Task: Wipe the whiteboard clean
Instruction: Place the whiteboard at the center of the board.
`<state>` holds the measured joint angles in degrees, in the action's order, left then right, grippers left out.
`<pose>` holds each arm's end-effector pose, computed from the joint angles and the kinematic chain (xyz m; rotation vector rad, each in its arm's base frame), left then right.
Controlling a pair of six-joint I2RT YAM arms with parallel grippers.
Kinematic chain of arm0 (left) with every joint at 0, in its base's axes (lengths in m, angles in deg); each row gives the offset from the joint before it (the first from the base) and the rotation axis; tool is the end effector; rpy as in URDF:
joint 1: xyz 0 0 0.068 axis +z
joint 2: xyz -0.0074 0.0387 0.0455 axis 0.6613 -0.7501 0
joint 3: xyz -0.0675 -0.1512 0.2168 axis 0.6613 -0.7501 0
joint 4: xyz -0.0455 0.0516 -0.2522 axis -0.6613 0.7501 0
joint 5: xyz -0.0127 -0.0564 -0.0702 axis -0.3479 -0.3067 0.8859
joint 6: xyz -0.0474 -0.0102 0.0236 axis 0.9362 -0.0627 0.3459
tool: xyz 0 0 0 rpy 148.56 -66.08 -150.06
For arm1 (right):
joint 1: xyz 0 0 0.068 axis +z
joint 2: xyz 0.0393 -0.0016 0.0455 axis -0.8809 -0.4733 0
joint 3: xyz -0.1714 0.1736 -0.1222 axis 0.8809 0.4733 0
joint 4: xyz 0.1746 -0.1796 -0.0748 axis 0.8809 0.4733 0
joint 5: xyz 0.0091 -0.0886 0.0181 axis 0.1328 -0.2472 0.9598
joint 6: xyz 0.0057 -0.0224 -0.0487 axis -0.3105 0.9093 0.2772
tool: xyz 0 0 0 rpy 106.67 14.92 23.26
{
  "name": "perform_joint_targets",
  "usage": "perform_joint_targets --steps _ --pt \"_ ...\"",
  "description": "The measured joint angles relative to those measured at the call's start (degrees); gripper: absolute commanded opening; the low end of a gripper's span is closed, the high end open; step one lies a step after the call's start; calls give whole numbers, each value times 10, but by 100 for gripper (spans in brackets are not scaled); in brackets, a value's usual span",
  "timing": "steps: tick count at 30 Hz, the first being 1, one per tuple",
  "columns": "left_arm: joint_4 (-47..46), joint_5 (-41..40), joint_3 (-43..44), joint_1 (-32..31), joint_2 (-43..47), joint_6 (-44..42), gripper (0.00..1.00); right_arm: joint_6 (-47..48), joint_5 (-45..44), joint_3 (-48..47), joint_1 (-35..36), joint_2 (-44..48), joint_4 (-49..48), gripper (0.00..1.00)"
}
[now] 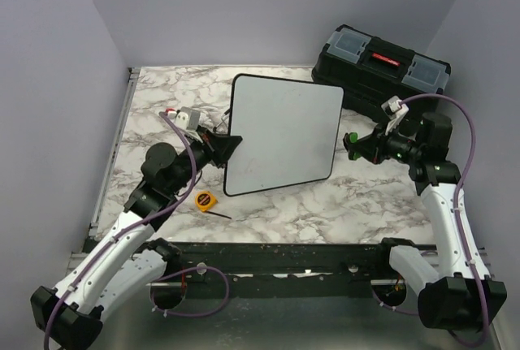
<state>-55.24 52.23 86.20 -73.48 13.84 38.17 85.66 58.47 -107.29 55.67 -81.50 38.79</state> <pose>0.1484 -0.1006 0.3374 0.1560 1.6043 -1.0197 0.2004 0.0058 0.3169 -0.5519 1.8830 0.7237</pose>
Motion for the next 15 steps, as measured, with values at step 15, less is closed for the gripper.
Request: perform_joint_targets --steps 15 --pt "32 17 183 97 -109 -32 0 -6 0 4 0 15 -4 1"
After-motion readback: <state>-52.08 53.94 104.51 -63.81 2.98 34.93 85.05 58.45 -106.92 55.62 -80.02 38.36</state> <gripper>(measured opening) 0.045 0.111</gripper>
